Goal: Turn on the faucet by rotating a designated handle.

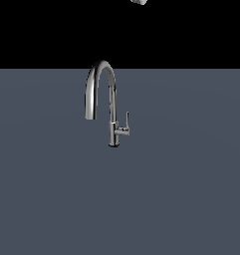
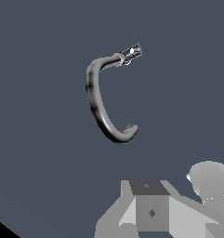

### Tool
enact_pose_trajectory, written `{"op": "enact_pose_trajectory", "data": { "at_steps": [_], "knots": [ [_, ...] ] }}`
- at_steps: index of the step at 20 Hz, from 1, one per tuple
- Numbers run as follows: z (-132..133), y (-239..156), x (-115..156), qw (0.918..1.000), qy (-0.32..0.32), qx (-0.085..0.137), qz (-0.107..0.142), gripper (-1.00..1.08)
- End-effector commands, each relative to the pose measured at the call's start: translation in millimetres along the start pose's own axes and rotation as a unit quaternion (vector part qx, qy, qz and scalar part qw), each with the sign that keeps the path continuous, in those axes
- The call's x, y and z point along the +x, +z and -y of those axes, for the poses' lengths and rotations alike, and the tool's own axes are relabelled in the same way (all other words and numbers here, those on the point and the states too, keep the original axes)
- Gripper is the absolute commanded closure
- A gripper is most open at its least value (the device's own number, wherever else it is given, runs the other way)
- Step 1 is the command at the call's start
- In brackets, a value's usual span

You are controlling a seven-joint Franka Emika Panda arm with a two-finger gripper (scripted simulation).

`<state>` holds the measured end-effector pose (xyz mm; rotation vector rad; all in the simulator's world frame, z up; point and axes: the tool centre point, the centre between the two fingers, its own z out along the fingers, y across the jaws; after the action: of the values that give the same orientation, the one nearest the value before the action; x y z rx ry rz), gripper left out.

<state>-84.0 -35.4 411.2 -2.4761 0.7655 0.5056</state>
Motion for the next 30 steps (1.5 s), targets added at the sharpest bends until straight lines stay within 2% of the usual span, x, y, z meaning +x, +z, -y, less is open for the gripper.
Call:
{"op": "enact_pose_trajectory", "data": {
  "at_steps": [1,5,9,13,16,20,23,30],
  "knots": [
    [1.2,5.5,18.0,0.9992,0.024,0.024,0.020,1.08],
    [1.9,16.3,46.5,0.9947,0.063,0.062,0.053,1.08],
    [1.2,29.4,75.2,0.9857,0.103,0.101,0.087,1.08],
    [-0.8,45.0,103.5,0.9718,0.144,0.141,0.122,1.08],
    [-2.9,58.3,124.0,0.9583,0.174,0.171,0.148,1.08],
    [-6.2,78.2,150.0,0.9358,0.215,0.211,0.183,1.08],
    [-9.0,94.8,168.5,0.9157,0.245,0.241,0.209,1.08],
    [-14.9,138.5,206.5,0.8588,0.312,0.307,0.267,1.08]
  ]
}}
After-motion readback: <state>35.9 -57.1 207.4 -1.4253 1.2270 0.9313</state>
